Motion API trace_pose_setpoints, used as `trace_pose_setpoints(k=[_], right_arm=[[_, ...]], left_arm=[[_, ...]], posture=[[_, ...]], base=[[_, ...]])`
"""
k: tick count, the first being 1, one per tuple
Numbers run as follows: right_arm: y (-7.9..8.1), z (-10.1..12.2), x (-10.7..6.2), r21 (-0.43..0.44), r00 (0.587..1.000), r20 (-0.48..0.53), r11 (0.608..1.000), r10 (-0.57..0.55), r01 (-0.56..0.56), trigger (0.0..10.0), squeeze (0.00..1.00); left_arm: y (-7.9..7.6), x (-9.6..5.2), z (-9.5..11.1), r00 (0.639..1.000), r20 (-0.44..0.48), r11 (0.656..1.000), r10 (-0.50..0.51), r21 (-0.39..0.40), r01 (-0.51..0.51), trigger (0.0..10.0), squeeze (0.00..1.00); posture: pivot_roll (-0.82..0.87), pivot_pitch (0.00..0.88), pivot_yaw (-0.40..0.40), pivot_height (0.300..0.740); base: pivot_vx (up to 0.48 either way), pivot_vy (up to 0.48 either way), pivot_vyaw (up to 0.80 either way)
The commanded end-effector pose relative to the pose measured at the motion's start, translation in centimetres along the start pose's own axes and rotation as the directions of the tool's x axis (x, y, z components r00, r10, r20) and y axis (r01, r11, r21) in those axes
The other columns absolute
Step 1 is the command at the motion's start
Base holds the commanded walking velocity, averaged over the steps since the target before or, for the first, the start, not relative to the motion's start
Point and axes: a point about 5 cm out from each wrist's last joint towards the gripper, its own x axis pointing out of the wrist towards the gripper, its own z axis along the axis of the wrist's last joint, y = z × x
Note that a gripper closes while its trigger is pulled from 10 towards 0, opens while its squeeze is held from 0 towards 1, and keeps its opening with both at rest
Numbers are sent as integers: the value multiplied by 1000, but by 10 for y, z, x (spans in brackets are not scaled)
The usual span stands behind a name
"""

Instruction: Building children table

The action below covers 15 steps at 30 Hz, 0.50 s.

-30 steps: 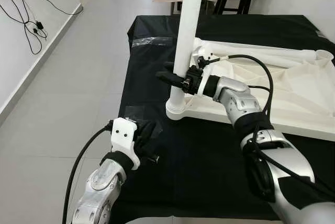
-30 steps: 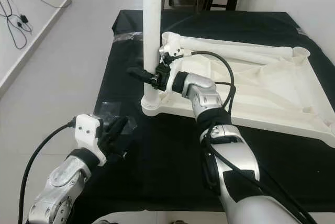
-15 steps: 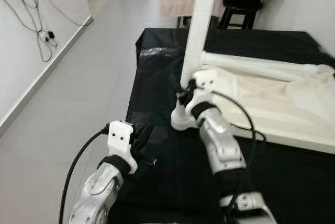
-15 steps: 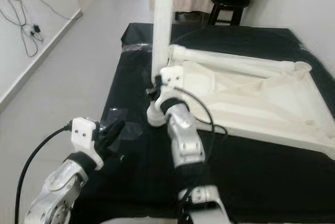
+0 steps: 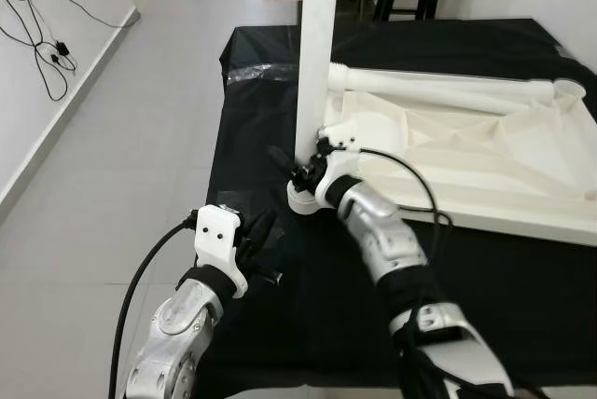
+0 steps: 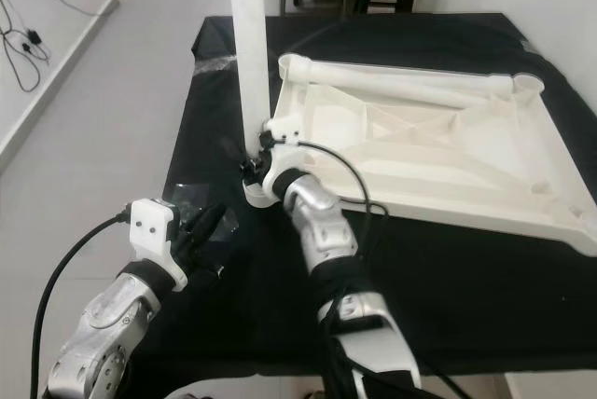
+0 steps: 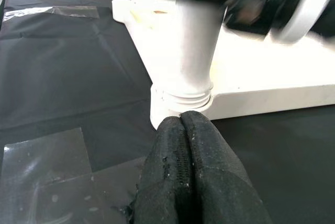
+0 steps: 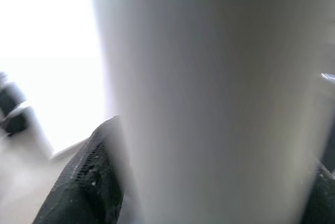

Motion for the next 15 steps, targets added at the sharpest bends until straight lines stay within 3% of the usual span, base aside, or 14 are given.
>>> trace_pose_setpoints(k=[1,4,10,11,12,13,14,15], right_arm=[[11,-6,5,19,996,-16,996,84,-84,10000,0],[3,-2,3,-19,964,-85,967,251,-253,10000,0],[-3,0,4,5,928,-120,935,354,-356,10000,0],[-5,-1,2,20,917,-138,926,375,-376,5098,0],[-5,-1,2,20,917,-138,926,375,-376,5098,0],[-7,-2,0,34,909,-149,921,388,-388,902,0],[-8,-2,-1,49,903,-153,916,401,-398,0,0],[-8,-2,-1,49,903,-153,916,401,-398,0,0]], left_arm=[[1,-2,-6,1000,-29,1000,4,-3,-4,10000,0],[0,-2,-7,1000,-28,1000,5,-5,-5,10000,0],[0,-3,-8,1000,-31,1000,8,-3,-8,10000,0],[0,-3,-8,999,-31,1000,8,-3,-8,10000,0],[0,-3,-8,999,-31,1000,8,-3,-8,10000,0],[0,-3,-8,999,-32,1000,8,-2,-8,10000,0],[0,-3,-8,999,-32,1000,8,-2,-8,10000,0],[0,-3,-8,999,-32,1000,8,-2,-8,10000,0]], posture=[[35,130,-14,740],[45,128,-19,740],[52,128,-17,740],[54,128,-16,740],[54,128,-16,740],[55,128,-16,740],[55,128,-16,740],[55,128,-16,740]], base=[[0,0,0],[0,0,0],[0,0,0],[0,0,0],[0,0,0],[0,0,0],[0,0,0],[0,0,0]])
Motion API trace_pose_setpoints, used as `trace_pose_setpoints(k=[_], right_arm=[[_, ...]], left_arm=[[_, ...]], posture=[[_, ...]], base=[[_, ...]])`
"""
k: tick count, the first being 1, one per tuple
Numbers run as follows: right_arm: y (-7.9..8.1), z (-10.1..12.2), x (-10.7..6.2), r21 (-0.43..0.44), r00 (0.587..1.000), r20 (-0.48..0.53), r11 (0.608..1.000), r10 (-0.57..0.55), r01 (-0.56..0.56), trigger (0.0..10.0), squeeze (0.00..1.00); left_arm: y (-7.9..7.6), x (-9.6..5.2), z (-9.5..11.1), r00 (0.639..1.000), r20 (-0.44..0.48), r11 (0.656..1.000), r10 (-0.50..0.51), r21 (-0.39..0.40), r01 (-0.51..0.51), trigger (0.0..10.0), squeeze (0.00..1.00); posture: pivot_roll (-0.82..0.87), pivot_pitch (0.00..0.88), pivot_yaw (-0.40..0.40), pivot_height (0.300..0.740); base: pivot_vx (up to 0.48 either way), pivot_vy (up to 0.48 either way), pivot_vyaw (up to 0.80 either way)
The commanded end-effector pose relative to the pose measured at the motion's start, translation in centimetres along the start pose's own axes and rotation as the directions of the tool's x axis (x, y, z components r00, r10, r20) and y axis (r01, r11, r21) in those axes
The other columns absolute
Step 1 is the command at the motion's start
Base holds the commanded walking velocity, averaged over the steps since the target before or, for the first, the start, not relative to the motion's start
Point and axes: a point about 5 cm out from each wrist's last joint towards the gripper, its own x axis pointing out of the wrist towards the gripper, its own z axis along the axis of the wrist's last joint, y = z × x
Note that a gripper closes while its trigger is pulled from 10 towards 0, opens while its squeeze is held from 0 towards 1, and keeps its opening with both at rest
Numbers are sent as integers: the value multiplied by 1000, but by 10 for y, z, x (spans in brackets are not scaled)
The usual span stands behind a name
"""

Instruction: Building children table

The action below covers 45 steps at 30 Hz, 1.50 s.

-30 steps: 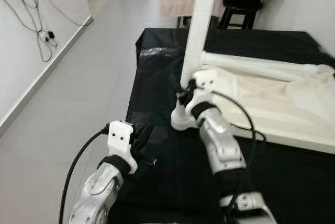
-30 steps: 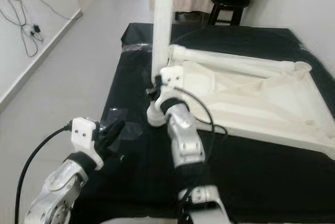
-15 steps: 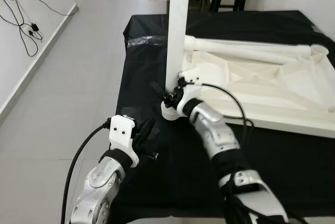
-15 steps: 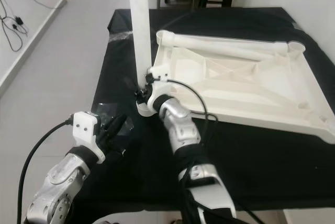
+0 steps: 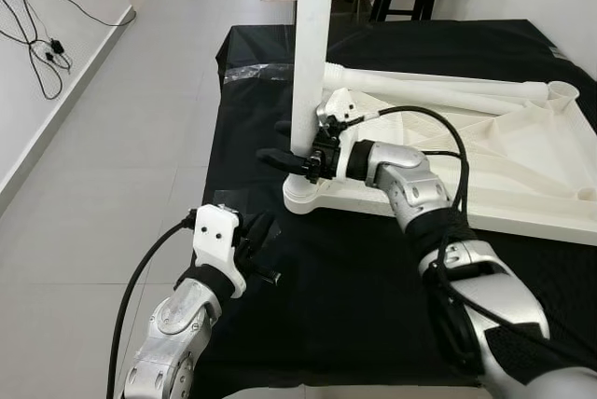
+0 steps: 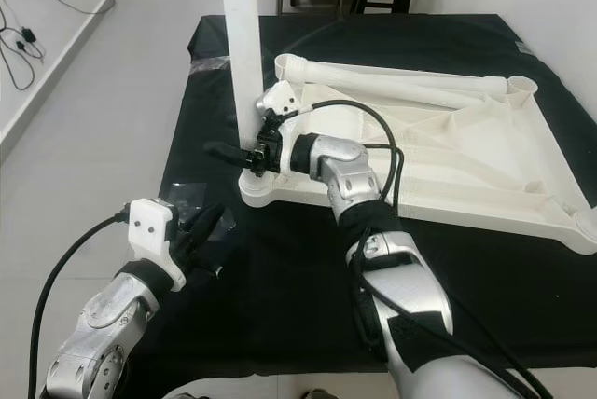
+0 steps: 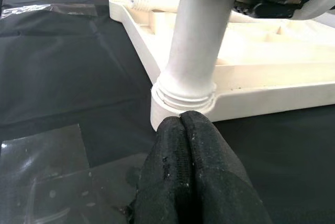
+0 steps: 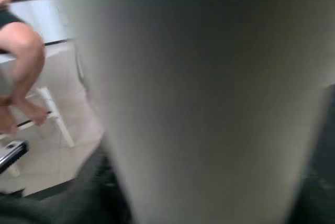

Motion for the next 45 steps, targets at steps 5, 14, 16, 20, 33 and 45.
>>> trace_pose_setpoints(k=[5,14,16,20,33,45], right_arm=[[5,-11,1,34,994,-34,995,100,-99,0,0],[0,-31,-18,31,997,-17,996,-79,80,0,0],[0,-39,-20,38,988,-32,988,-150,151,0,0],[17,-80,-18,96,870,-131,867,-476,489,0,0],[39,-80,6,66,797,-137,798,-588,600,10000,0],[22,-22,7,-12,947,48,948,-319,319,10000,0]], left_arm=[[0,-4,-6,1000,-26,1000,8,1,-8,10000,0],[-1,-5,-7,1000,-28,1000,4,-3,-4,10000,0],[-1,-6,-7,1000,-28,1000,4,-3,-4,10000,0],[0,-6,-6,1000,-29,1000,0,-4,-1,10000,0],[7,-5,-4,999,-28,1000,15,12,-15,10000,0],[5,-3,-4,999,-32,1000,0,6,0,10000,0]], posture=[[54,129,-14,740],[46,127,-9,740],[40,129,-13,740],[39,141,-10,740],[43,133,9,740],[48,132,7,740]], base=[[0,0,0],[0,0,0],[0,0,0],[0,0,0],[0,0,0],[0,0,0]])
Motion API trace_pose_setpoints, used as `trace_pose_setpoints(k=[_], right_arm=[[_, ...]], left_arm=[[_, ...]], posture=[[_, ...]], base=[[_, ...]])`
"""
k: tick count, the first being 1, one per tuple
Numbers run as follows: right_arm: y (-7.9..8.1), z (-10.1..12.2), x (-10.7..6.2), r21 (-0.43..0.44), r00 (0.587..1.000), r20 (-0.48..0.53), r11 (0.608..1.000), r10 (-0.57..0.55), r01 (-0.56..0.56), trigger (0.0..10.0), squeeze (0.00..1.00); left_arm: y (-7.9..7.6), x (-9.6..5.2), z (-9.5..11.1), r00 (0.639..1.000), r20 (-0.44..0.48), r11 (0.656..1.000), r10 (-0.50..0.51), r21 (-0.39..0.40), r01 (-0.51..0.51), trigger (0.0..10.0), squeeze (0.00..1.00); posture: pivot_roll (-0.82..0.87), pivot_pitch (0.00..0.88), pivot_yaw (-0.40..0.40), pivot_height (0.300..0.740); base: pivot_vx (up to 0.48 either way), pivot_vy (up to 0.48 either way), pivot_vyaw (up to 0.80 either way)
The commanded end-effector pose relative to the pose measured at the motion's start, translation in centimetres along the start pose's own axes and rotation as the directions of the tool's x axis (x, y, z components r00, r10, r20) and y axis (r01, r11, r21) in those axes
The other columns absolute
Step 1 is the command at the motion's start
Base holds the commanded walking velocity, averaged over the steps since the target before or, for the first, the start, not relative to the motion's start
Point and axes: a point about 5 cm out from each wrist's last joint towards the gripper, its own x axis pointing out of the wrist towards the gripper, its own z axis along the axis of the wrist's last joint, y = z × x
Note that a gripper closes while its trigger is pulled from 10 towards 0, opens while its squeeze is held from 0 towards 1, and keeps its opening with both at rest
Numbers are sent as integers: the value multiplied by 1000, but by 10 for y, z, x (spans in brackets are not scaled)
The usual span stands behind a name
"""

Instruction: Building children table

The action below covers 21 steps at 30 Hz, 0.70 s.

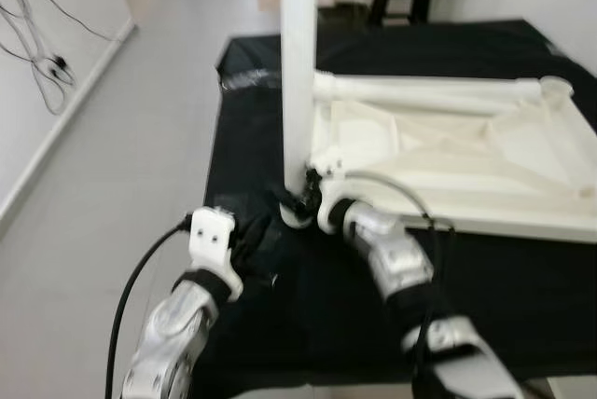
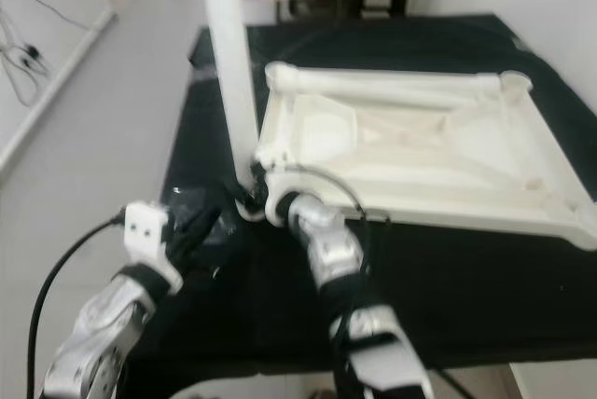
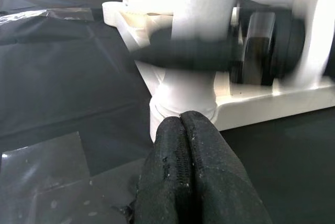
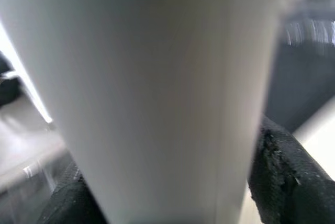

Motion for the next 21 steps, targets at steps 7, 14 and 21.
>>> trace_pose_setpoints(k=[7,14,21], right_arm=[[-1,11,-2,-18,928,16,928,373,-373,10000,0],[-12,11,-1,13,925,-16,925,380,-380,0,0],[-22,10,-6,32,919,-25,919,394,-393,0,0]], left_arm=[[-1,-3,-7,999,-31,1000,8,-18,-9,10000,0],[-2,-3,-7,999,-31,1000,8,-22,-9,10000,0],[-4,-3,-7,1000,-30,1000,7,-25,-8,10000,0]], posture=[[56,132,2,740],[58,135,1,740],[55,138,-2,740]], base=[[0,0,0],[0,0,0],[0,0,0]])
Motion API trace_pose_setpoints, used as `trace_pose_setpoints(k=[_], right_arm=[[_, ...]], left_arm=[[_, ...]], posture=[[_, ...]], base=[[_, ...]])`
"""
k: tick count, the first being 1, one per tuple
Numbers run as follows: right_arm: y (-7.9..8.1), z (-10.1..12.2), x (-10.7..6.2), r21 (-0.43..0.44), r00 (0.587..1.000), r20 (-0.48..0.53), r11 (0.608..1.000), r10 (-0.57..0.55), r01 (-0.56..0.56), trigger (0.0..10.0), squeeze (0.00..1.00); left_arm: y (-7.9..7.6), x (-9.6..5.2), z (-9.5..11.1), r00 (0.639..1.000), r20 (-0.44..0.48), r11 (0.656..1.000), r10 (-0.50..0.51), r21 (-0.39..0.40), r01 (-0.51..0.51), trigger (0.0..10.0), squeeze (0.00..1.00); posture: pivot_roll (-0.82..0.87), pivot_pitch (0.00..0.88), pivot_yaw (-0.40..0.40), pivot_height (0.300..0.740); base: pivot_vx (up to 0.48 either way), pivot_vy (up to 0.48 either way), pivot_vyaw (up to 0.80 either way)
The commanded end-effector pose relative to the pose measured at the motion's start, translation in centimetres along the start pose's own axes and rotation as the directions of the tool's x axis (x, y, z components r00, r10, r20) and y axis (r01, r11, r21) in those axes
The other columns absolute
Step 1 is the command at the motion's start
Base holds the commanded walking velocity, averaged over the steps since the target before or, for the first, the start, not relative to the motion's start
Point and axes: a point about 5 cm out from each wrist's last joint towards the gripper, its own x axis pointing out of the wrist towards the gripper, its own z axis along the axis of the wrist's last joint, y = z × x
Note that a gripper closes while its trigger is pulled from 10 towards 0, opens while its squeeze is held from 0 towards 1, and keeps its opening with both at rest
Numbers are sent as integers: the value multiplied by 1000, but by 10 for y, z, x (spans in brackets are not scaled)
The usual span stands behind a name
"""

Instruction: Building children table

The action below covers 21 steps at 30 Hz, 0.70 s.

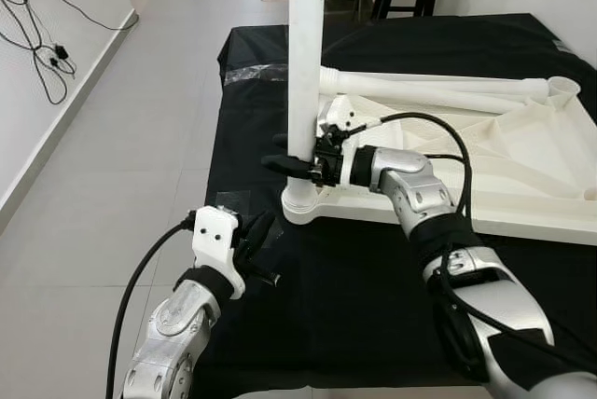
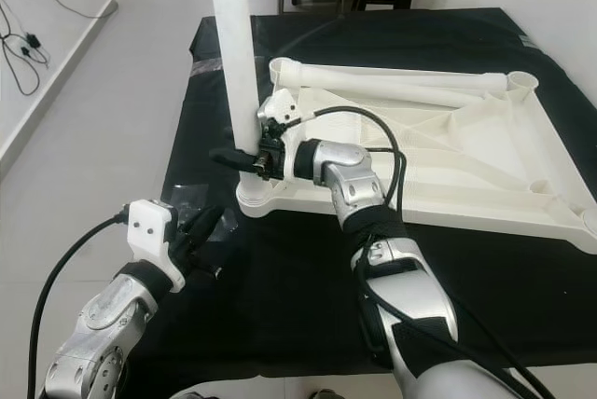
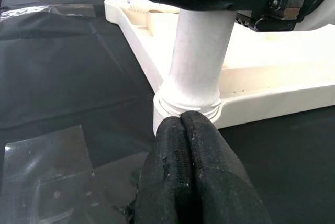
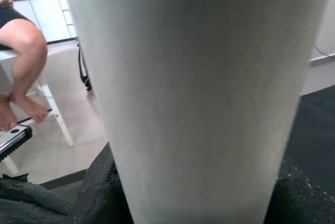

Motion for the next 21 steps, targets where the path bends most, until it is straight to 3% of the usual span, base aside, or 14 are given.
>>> trace_pose_setpoints(k=[1,10,12,13,14,16,17,19,20,21], right_arm=[[1,-7,-2,37,999,-10,999,30,-30,0,0],[-11,-20,-25,21,990,-34,991,-134,135,0,0],[-15,-35,-36,20,947,-64,948,-316,318,0,0],[-15,-35,-36,20,947,-64,948,-316,318,0,0],[-15,-44,-47,162,603,23,598,-798,785,0,0],[-15,-44,-47,162,603,23,598,-798,785,0,0],[-13,-48,-54,217,465,16,457,-885,862,0,0],[-13,-48,-54,217,465,16,457,-885,862,0,0],[15,-61,-40,198,523,8,514,-852,835,0,0],[37,-69,-23,185,634,-11,621,-774,762,0,0]], left_arm=[[0,-3,-5,1000,-27,1000,10,-10,-10,10000,0],[-1,-3,-6,1000,-27,1000,8,-15,-9,10000,0],[-1,-4,-6,1000,-26,1000,9,-16,-10,10000,0],[-1,-4,-6,1000,-26,1000,9,-16,-10,10000,0],[-1,-5,-6,1000,-27,1000,9,-16,-10,10000,0],[-1,-5,-6,1000,-27,1000,9,-16,-10,10000,0],[-1,-5,-6,1000,-27,1000,9,-16,-10,10000,0],[-1,-5,-6,1000,-27,1000,9,-16,-10,10000,0],[-1,-5,-7,1000,-29,1000,9,-13,-9,10000,0],[-1,-5,-7,1000,-30,1000,10,-11,-10,10000,0]], posture=[[55,138,-2,740],[41,142,-3,740],[40,142,-5,740],[40,142,-5,740],[38,143,-23,740],[38,143,-23,740],[38,143,-23,740],[38,143,-23,740],[43,138,-9,740],[37,130,-7,740]], base=[[0,0,0],[0,0,0],[0,0,0],[0,0,0],[0,0,0],[0,0,0],[0,0,0],[0,0,0],[0,0,0],[0,0,0]])
